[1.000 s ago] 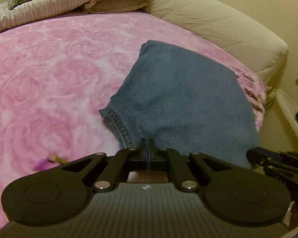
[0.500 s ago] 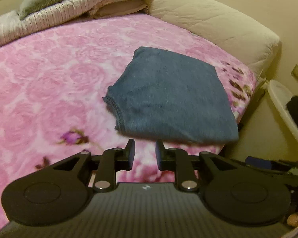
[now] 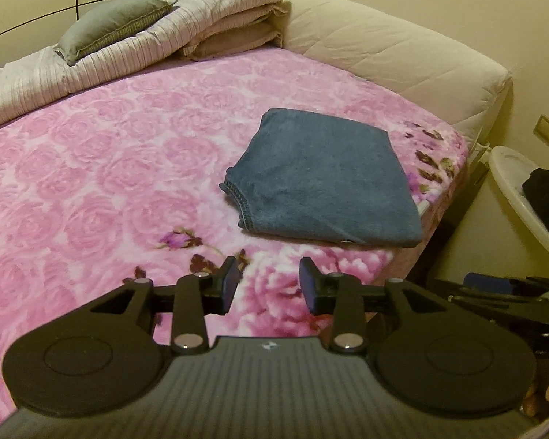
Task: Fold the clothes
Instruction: 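Lift both grippers away from the folded jeans and open them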
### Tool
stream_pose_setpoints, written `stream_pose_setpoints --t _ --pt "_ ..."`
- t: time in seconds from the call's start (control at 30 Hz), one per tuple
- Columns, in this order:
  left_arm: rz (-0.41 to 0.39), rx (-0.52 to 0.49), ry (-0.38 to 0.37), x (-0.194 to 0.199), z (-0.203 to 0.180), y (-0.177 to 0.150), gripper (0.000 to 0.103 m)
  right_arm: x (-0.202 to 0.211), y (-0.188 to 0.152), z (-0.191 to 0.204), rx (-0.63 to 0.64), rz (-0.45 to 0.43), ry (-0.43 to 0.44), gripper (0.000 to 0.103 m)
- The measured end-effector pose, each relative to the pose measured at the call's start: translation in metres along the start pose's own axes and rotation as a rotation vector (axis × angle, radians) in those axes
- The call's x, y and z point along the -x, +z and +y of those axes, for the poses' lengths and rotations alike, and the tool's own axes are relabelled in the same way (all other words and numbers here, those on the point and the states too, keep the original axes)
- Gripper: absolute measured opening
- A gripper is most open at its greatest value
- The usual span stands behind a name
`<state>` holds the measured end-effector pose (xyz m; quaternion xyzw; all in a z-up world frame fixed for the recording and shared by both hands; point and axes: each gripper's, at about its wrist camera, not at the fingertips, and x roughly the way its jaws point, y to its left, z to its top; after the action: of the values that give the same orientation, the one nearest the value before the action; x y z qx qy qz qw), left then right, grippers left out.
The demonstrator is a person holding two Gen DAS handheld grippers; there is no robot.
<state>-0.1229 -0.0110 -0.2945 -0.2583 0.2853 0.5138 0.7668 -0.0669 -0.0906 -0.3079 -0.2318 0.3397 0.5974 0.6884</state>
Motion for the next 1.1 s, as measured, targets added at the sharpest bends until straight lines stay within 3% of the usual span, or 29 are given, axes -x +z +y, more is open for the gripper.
stream_pose_setpoints --t 0.73,1.1 --pt "-0.042 -0.013 -0.016 0.046 -0.012 -0.020 0.040 0.038 -0.016 0.003 0.019 -0.015 -0.038 0.049" --pt "-0.017 0.007 -0.028 0.027 -0.005 -0.009 0.043 0.022 -0.007 0.002 0.034 -0.008 -0.049 0.049"
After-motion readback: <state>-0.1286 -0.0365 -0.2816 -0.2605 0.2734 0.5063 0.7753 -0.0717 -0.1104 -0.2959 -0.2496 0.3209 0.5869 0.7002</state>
